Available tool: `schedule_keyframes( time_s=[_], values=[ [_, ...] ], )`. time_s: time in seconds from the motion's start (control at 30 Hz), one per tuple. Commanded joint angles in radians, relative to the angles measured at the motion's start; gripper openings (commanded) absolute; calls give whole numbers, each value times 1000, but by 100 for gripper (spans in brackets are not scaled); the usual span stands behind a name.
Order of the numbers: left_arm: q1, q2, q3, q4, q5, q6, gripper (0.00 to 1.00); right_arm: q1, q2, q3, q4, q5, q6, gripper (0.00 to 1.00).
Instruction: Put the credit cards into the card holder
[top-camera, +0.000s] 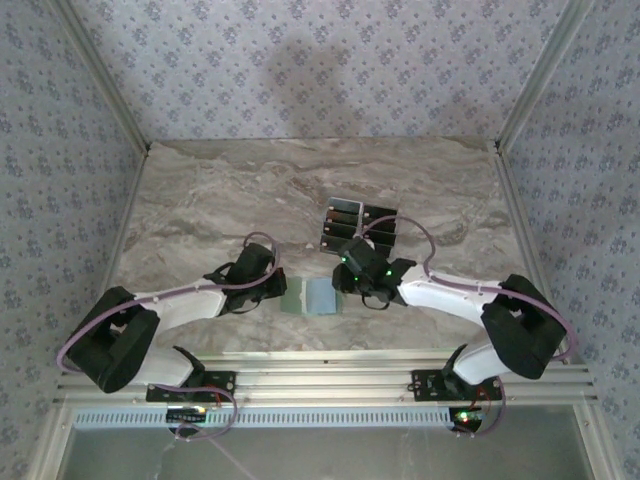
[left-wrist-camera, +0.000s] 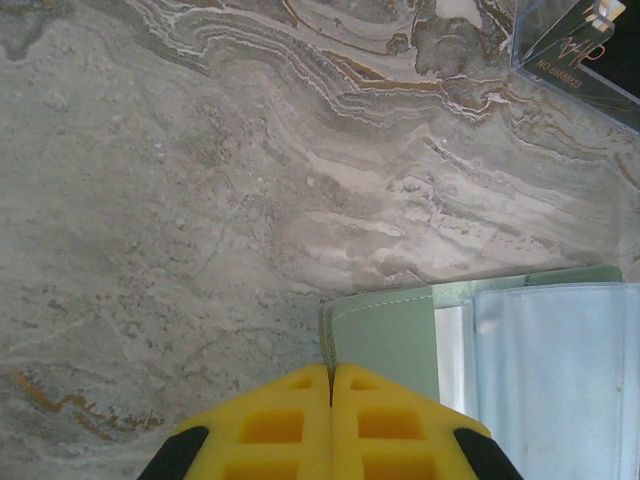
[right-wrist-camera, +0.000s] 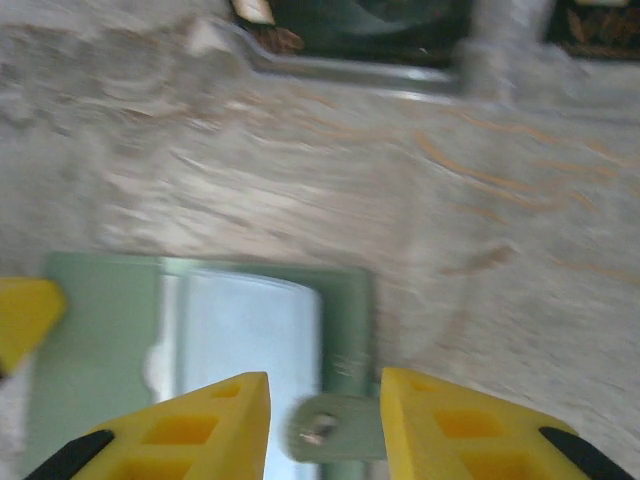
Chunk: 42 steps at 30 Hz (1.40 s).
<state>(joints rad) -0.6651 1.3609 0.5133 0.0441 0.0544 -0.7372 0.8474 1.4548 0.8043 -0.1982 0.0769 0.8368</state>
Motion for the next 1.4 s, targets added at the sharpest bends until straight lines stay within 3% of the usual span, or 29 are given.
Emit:
schedule_keyframes(
  time_s=[0.0,0.37,0.8,1.27,1.37],
  values=[
    [7,13,-4,-41,-15,28,0,25,58,78,-27,-35,-44,36],
    [7,32,-9,-26,-16,18,0,98,230,172,-46,-49,-64,33],
    [8,38,-15,-21,-24,10,0,10,26,-70,-52,19,-25,32],
    [8,71,-23,-10,-39,1,0,-13,55,-181,34,9,10,30],
    [8,77,-23,-25,-52,0,26,-13,59,-183,37,9,12,30]
  ],
)
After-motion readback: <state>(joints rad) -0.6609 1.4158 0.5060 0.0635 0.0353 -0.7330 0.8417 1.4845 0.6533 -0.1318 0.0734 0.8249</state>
